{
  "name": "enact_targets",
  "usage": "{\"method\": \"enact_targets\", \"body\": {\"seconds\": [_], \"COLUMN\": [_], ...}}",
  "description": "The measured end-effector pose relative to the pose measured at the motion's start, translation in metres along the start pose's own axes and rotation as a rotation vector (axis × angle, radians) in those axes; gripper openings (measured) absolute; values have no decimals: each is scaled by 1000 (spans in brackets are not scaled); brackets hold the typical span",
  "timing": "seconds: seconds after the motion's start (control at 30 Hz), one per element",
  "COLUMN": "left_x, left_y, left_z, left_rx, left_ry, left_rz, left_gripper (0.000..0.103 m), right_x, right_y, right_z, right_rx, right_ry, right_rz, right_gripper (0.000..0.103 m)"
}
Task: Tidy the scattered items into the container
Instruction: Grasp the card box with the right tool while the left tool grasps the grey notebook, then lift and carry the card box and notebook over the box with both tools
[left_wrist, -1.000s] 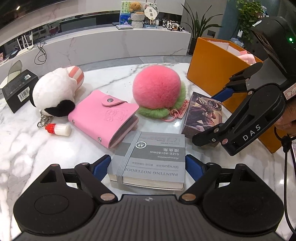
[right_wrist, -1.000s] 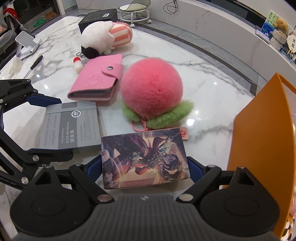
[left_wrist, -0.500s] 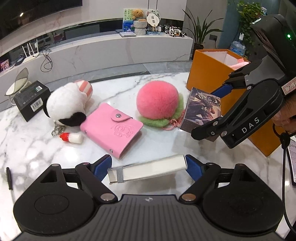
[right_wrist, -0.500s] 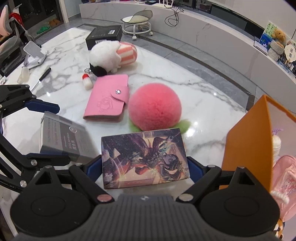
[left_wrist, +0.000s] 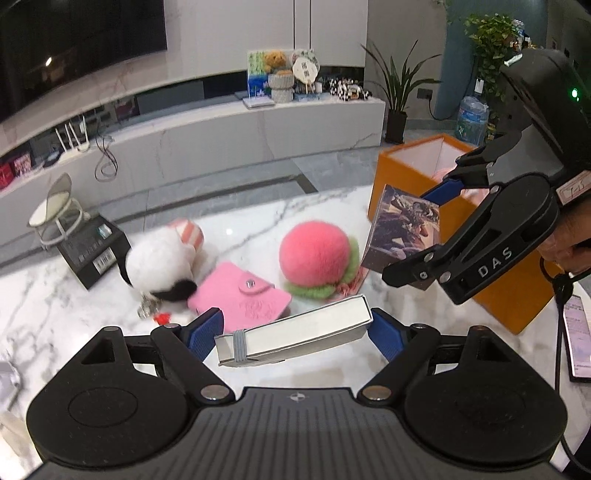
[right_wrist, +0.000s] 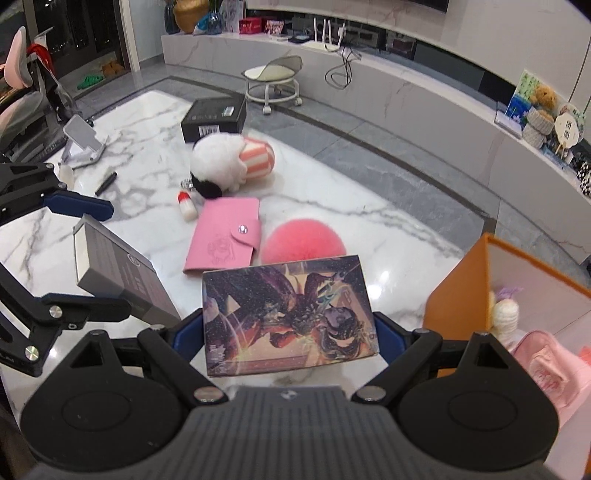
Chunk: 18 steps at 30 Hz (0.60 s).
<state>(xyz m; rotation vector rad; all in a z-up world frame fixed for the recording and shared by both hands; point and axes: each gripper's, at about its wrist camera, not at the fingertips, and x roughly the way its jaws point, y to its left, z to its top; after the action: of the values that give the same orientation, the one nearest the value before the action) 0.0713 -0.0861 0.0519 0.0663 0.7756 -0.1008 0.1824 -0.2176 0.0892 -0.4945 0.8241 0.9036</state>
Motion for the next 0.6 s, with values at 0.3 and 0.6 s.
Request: {"method": "enact_targets", "body": {"seconds": [0.3, 0.6], "left_x": [-44, -83], "left_y": [-8, -30], "left_z": [37, 62], "left_rx": [41, 83], "left_ry": [-101, -234], "left_rz": [6, 5], "left_gripper": [98, 97], "right_x": [-43, -90], "right_y": [-1, -7], "right_z": [14, 21], "right_rx": [-1, 8], "right_ry": [-104, -209], "right_rz": [-12, -40], "right_gripper": [92, 92]}}
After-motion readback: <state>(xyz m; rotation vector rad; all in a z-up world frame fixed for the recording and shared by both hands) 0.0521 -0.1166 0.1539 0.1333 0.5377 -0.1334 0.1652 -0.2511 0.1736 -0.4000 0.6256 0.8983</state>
